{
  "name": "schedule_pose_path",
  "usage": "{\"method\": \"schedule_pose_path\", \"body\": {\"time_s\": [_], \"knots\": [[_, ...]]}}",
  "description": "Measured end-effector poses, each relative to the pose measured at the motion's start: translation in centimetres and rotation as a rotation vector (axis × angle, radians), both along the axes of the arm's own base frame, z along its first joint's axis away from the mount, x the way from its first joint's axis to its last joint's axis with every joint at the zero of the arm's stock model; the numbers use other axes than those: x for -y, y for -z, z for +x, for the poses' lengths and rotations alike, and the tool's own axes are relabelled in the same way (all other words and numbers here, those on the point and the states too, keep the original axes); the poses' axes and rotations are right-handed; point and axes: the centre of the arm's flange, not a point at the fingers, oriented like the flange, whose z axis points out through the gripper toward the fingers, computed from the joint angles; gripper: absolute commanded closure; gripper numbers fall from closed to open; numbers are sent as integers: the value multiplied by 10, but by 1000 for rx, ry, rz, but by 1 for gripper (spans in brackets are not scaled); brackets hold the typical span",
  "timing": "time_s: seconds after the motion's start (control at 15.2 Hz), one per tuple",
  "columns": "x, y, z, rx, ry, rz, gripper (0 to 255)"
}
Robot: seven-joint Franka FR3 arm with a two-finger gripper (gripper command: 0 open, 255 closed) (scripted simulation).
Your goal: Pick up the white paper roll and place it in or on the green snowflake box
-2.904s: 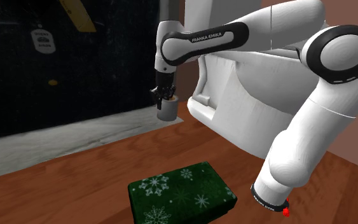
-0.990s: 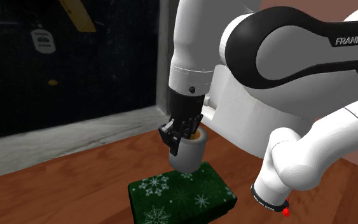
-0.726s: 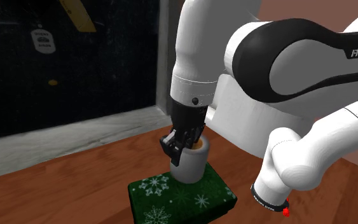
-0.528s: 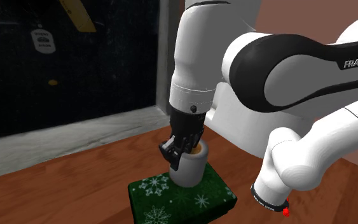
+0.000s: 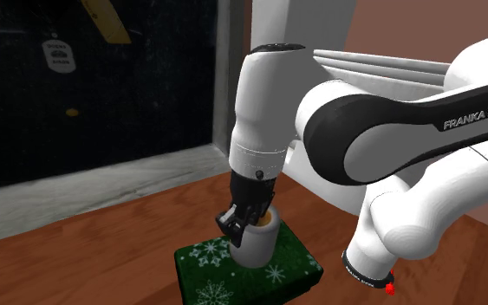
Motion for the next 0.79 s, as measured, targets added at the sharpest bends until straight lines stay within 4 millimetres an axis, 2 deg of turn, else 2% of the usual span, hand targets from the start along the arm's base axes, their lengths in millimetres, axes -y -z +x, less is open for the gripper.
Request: {"method": "schedule_pose_path", "body": {"time_s": [0.26, 0.66, 0.73, 0.79], "knots": [[0, 22, -1, 0, 0, 0, 255], [-1, 26, -1, 0, 0, 0, 255], [-1, 26, -1, 0, 0, 0, 0], [-1, 26, -1, 1, 0, 0, 0]]}}
